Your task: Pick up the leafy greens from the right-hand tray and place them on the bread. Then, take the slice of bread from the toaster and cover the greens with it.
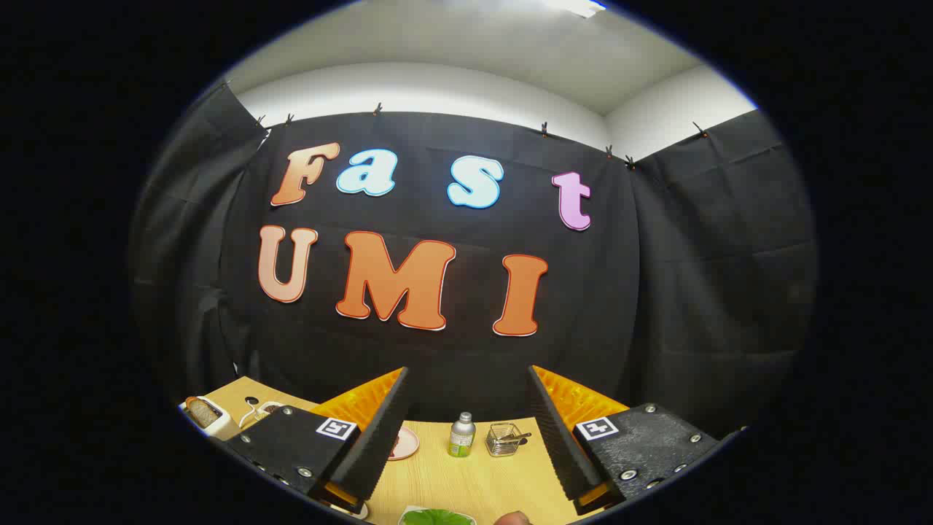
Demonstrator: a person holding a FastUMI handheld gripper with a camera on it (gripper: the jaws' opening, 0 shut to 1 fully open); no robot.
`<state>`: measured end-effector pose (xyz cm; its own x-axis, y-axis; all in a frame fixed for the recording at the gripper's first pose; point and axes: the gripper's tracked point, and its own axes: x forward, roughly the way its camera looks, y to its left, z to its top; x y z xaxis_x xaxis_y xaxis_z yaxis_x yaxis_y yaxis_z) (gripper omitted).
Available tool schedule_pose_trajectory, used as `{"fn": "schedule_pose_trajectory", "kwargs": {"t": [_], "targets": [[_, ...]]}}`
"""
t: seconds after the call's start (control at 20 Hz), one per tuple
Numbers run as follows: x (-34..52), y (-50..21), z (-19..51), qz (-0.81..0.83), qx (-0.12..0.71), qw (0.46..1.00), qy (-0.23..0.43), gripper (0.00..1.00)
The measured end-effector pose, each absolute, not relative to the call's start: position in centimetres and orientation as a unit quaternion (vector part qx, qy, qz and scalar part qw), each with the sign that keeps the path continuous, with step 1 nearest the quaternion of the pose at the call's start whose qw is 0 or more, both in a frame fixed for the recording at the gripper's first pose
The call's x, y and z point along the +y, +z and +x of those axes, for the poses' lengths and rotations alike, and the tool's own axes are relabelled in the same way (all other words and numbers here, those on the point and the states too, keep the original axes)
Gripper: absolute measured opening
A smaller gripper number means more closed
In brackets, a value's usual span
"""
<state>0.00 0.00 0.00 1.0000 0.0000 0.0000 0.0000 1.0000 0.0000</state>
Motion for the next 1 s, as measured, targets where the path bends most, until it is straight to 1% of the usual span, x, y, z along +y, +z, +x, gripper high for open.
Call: {"fn": "schedule_pose_trajectory", "kwargs": {"t": [0.7,1.0], "targets": [[0.5,-0.4,0.7,0.001,0.006,1.0,0.0,0.94],[1.4,-4.1,0.5,-0.003,0.048,0.999,0.01,0.94]]}}
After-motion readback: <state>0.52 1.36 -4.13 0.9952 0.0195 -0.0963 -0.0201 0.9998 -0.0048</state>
